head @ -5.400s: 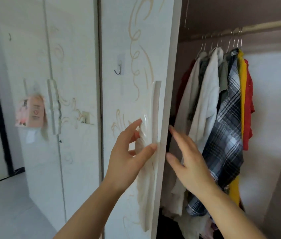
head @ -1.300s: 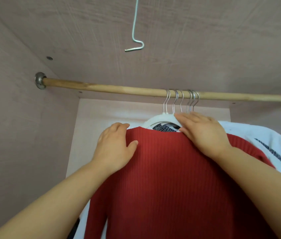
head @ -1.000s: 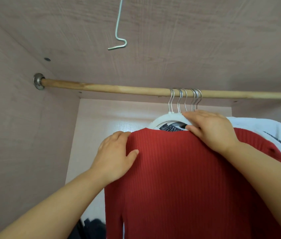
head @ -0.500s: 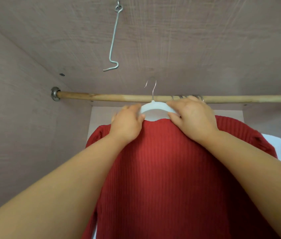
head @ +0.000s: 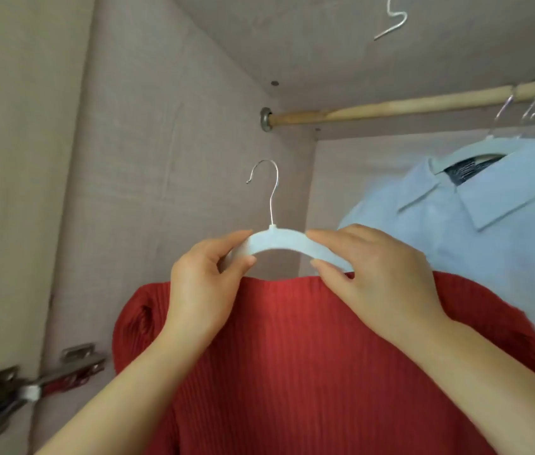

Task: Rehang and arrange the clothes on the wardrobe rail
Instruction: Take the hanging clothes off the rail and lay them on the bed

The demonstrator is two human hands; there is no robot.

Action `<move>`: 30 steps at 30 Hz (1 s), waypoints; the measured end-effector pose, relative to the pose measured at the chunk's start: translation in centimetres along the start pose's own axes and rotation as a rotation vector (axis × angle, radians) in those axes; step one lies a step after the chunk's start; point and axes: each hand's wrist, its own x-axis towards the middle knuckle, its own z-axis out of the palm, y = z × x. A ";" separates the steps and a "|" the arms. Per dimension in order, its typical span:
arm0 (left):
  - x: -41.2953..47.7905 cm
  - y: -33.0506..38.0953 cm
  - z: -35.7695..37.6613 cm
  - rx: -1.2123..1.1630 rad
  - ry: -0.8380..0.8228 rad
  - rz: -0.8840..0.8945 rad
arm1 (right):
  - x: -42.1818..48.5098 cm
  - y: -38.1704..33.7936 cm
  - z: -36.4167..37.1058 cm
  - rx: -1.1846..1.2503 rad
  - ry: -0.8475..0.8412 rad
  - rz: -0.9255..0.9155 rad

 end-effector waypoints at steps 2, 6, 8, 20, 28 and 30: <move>-3.0 -0.7 -2.3 0.073 0.031 0.011 | -2.3 -1.9 1.2 0.111 0.019 0.033; -7.5 -0.9 -6.0 0.186 0.072 0.033 | -6.1 -4.8 2.7 0.332 0.012 0.083; -9.5 -1.0 -7.5 0.242 0.046 0.019 | -7.5 -6.4 3.2 0.426 -0.004 0.096; -20.4 0.6 -22.9 0.572 0.135 -0.261 | -10.5 -22.4 4.2 0.848 -0.062 -0.041; -28.3 6.6 -40.2 0.841 0.356 -0.428 | -10.0 -42.1 -0.7 1.208 -0.047 -0.180; -30.5 8.7 -44.6 0.898 0.426 -0.460 | -10.0 -47.3 -2.7 1.304 -0.057 -0.224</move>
